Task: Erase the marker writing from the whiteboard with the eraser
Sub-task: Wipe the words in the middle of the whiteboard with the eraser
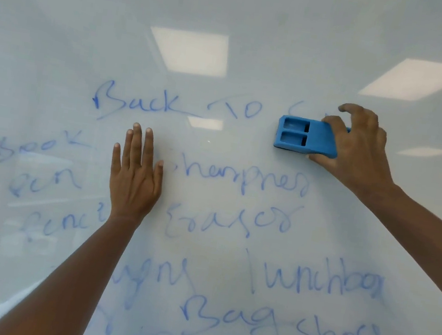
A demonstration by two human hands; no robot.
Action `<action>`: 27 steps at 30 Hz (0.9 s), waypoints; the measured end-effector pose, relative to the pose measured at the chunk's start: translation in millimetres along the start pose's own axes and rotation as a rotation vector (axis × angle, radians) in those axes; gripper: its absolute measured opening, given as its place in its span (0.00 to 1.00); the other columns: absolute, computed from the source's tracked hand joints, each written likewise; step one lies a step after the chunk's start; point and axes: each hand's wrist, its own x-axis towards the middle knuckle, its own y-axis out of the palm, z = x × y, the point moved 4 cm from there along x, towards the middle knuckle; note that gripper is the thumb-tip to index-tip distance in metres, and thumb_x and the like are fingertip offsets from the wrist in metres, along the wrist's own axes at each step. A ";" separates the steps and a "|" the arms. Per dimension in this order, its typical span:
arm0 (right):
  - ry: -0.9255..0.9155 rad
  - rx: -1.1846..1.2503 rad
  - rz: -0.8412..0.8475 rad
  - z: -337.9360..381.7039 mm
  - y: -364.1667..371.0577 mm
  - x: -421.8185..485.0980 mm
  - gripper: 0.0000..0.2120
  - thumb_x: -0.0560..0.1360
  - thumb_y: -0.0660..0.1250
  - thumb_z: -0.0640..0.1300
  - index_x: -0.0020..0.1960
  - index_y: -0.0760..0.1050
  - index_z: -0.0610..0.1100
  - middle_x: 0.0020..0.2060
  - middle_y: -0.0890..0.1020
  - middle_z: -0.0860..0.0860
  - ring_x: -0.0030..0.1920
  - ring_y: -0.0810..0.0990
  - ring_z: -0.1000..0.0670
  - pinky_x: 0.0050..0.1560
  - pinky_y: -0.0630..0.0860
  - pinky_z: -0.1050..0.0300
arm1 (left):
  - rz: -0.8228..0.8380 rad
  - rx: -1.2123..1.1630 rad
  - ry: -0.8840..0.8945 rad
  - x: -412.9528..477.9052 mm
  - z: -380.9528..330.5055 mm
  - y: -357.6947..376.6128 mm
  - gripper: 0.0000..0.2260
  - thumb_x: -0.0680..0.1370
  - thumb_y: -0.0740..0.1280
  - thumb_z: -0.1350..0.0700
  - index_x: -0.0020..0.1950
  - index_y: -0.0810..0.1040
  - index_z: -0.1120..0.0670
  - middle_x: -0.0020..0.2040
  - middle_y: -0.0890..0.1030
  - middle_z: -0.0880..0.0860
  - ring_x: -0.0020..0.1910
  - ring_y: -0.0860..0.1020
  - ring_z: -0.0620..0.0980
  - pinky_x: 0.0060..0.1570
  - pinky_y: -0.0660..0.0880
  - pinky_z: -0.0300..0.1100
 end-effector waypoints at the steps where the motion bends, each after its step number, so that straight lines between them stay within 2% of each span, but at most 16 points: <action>1: -0.024 -0.018 -0.019 -1.7 -1.8 0.8 0.29 0.66 0.75 0.48 0.61 0.70 0.36 0.61 0.71 0.37 0.60 0.68 0.36 0.55 0.67 0.39 | 0.006 -0.005 0.003 2.5 0.5 1.7 0.26 0.78 0.45 0.50 0.74 0.53 0.61 0.75 0.55 0.62 0.74 0.53 0.56 0.71 0.51 0.54; 5: 0.021 0.063 -0.093 -16.8 -10.6 10.2 0.29 0.69 0.73 0.48 0.62 0.68 0.34 0.52 0.76 0.36 0.50 0.74 0.36 0.49 0.72 0.39 | 0.037 -0.049 -0.027 8.7 3.7 9.5 0.30 0.76 0.43 0.45 0.74 0.50 0.61 0.75 0.52 0.60 0.74 0.50 0.55 0.72 0.46 0.52; 11: 0.132 0.102 -0.167 -46.0 -9.9 29.5 0.31 0.73 0.69 0.49 0.71 0.61 0.41 0.55 0.74 0.35 0.53 0.73 0.35 0.51 0.72 0.38 | 0.026 -0.098 -0.039 10.0 5.3 13.0 0.32 0.76 0.43 0.43 0.74 0.50 0.61 0.76 0.51 0.60 0.75 0.50 0.55 0.72 0.45 0.51; 13: 0.175 0.111 -0.140 -50.2 -2.4 32.6 0.31 0.74 0.67 0.50 0.73 0.59 0.44 0.55 0.74 0.35 0.53 0.72 0.35 0.50 0.72 0.38 | 0.024 -0.099 -0.042 9.3 5.6 12.2 0.31 0.76 0.43 0.43 0.74 0.50 0.60 0.76 0.52 0.60 0.75 0.50 0.54 0.72 0.45 0.51; 19: 0.142 -0.030 -0.096 -35.9 20.0 18.0 0.29 0.77 0.63 0.51 0.73 0.58 0.46 0.58 0.72 0.33 0.51 0.72 0.35 0.47 0.72 0.39 | -0.005 -0.165 -0.081 10.3 1.6 13.5 0.32 0.75 0.43 0.42 0.74 0.51 0.60 0.76 0.52 0.59 0.75 0.50 0.54 0.72 0.43 0.51; 22: -0.023 -0.038 -0.141 -8.0 27.4 -15.5 0.27 0.75 0.65 0.50 0.70 0.65 0.42 0.54 0.76 0.32 0.47 0.77 0.34 0.43 0.75 0.42 | -0.032 -0.188 -0.122 11.1 -1.6 14.8 0.32 0.75 0.43 0.42 0.74 0.52 0.60 0.76 0.52 0.59 0.75 0.50 0.55 0.72 0.42 0.51; 24: -0.244 -0.035 -0.170 14.3 29.5 -48.1 0.25 0.74 0.61 0.53 0.68 0.69 0.44 0.49 0.80 0.34 0.42 0.80 0.37 0.40 0.77 0.46 | -0.044 -0.188 -0.126 11.1 -2.3 15.2 0.32 0.75 0.43 0.42 0.74 0.53 0.60 0.76 0.53 0.59 0.75 0.51 0.55 0.72 0.43 0.52; 27: -0.635 -0.096 -0.083 30.5 38.6 -85.4 0.21 0.76 0.57 0.54 0.66 0.66 0.48 0.47 0.82 0.40 0.42 0.82 0.43 0.39 0.77 0.53 | -0.052 -0.188 -0.117 10.4 -1.9 15.8 0.31 0.76 0.44 0.43 0.74 0.53 0.60 0.76 0.53 0.59 0.75 0.51 0.55 0.72 0.43 0.52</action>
